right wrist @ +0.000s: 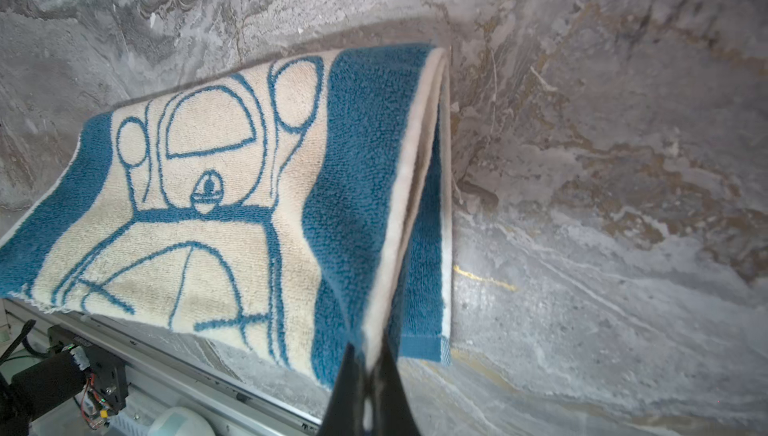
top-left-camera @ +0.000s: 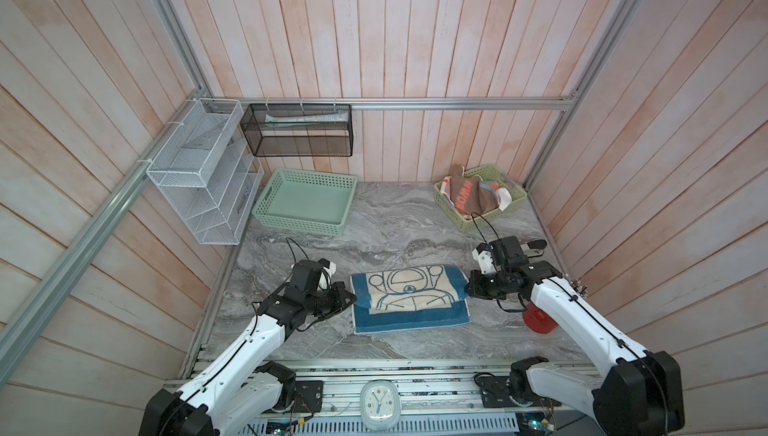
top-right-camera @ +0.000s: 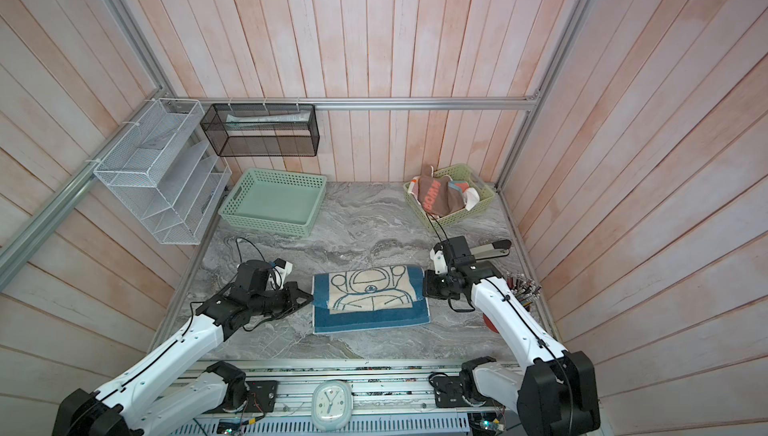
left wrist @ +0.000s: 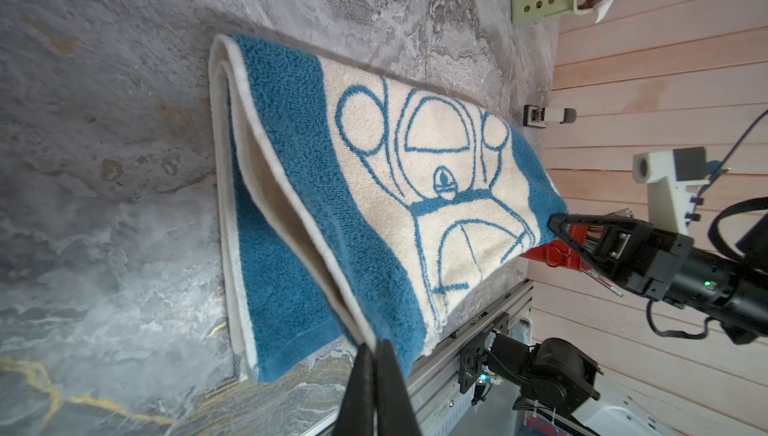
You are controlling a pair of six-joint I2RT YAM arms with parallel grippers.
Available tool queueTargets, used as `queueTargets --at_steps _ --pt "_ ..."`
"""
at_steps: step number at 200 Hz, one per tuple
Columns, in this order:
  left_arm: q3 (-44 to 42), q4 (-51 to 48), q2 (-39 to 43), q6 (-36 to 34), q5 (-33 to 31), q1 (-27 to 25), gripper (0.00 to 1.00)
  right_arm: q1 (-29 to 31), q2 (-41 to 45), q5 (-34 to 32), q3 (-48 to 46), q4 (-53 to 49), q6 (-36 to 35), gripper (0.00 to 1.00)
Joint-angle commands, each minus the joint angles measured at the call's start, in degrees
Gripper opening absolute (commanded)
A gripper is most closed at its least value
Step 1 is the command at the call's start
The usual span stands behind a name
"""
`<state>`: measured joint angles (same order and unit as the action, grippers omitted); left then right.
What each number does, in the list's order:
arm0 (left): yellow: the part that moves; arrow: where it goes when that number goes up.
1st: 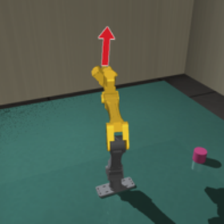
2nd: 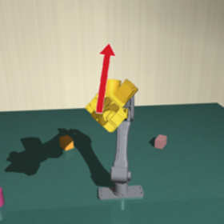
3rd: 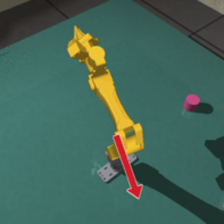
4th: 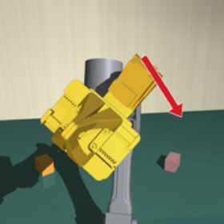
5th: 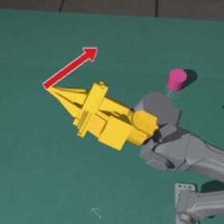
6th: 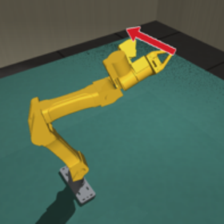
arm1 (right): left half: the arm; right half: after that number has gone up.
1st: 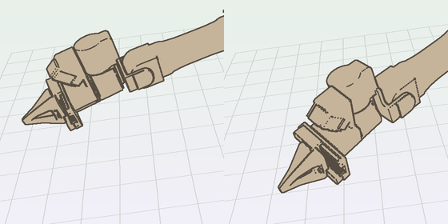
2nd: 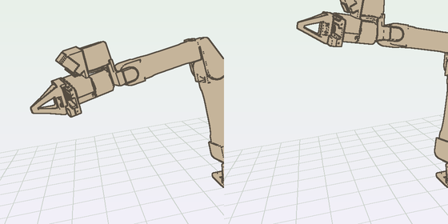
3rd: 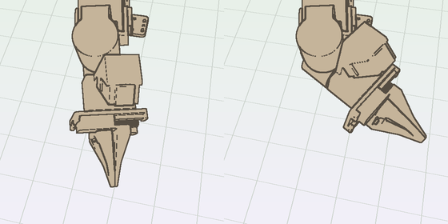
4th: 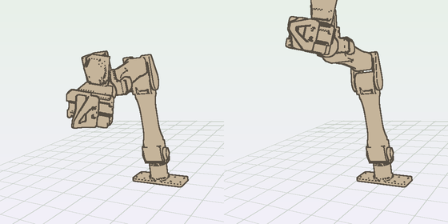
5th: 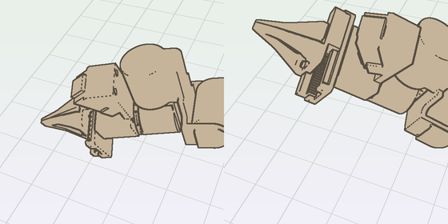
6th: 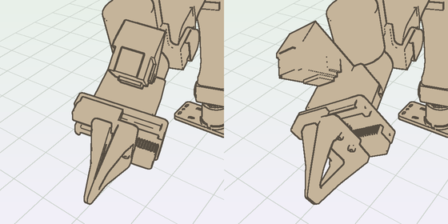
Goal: Fold and stack the towels
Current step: 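Lift the folded Doraemon towel with both grippers and carry it toward the mint-green basket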
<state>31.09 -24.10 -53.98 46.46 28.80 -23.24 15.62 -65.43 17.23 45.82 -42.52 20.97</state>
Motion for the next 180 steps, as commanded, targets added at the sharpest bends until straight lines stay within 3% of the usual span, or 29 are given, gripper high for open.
queueTargets --at_steps 1,17,24,39,47,54,76,99,145,180 --pt "-3.73 -2.59 2.54 2.87 1.94 -1.03 0.0 0.29 2.56 -0.57 -3.2 -4.98 2.38 0.0" --pt "-7.38 0.2 2.68 4.86 2.33 -1.78 0.0 0.51 3.35 -1.13 -5.23 -3.17 4.45 0.0" --pt "-8.93 1.94 2.06 5.48 2.79 -1.84 0.0 0.68 2.88 -1.52 -5.45 -2.59 4.91 0.09" --pt "-10.6 2.44 -0.32 5.95 2.18 -1.98 0.25 1.28 0.53 -1.87 -5.79 -2.17 5.18 0.35" --pt "-10.54 1.42 -1.51 5.52 1.39 -1.96 0.4 1.79 -0.8 -1.77 -5.58 -2.69 5.14 0.41" --pt "-9.91 -0.18 -2.16 5.02 0.01 -1.97 0.47 2.47 -1.39 -2.02 -5.28 -3.05 5.26 0.43" --pt "-8.06 -1.81 -1.62 4.61 -3.81 -1.78 0.53 3.62 -0.69 -4.87 -3.38 -3.92 5.66 0.46" --pt "-7.28 3.26 -2.33 3.92 -4.1 -1.6 0.57 3.89 -0.61 -7.29 -0.74 -4.02 5.05 0.46" --pt "-6.43 16.46 -15.92 3.64 0.02 -1.6 0.63 7.84 -6.3 -5.64 1.0 1.81 6.0 0.46" --pt "-5.1 15.45 -19.56 3.39 -1.1 -1.65 0.65 11.2 -10.98 -4.97 1.55 6.24 6.72 0.46"
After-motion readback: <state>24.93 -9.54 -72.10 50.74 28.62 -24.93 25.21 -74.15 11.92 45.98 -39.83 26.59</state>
